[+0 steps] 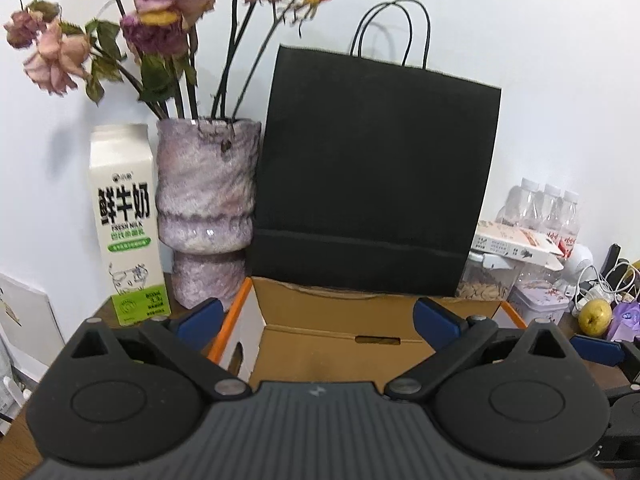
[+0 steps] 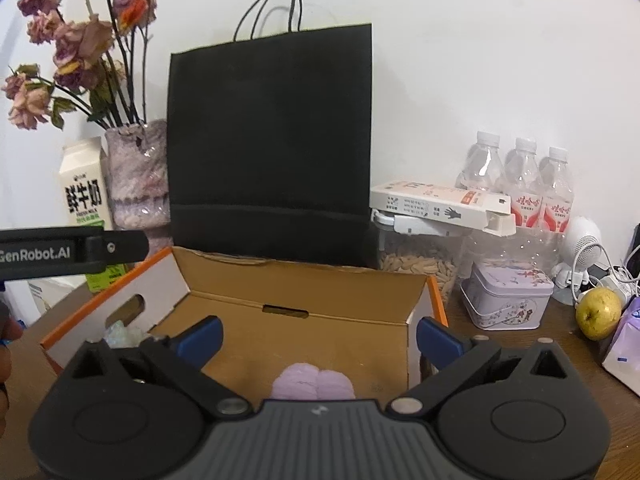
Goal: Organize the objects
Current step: 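Open both tools to drop the bag and headband into the box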
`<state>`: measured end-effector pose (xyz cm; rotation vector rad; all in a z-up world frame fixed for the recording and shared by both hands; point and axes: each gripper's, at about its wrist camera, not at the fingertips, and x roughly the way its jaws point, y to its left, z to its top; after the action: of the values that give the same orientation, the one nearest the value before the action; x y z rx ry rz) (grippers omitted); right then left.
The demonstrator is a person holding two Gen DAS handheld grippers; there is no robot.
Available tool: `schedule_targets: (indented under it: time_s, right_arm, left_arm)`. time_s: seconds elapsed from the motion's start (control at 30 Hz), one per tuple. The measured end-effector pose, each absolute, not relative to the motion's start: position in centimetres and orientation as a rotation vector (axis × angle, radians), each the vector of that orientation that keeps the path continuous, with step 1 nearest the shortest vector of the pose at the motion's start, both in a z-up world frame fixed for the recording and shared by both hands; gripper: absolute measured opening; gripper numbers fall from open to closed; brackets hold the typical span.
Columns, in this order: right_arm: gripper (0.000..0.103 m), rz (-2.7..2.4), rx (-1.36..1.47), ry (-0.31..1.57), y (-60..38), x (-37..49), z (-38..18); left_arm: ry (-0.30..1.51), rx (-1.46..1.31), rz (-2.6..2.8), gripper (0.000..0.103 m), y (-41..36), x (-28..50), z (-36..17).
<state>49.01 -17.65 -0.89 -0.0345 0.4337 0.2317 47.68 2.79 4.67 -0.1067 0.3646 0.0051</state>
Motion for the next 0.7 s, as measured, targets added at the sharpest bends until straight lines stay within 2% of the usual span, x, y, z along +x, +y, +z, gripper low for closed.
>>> schedule_targets:
  time_s: [0.7]
  right_arm:
    - [0.103, 0.298, -0.067, 0.340, -18.4, 43.6, 3.4]
  left_arm:
    - [0.279, -0.111, -0.035, 0.103, 2.4, 42.0, 8.6]
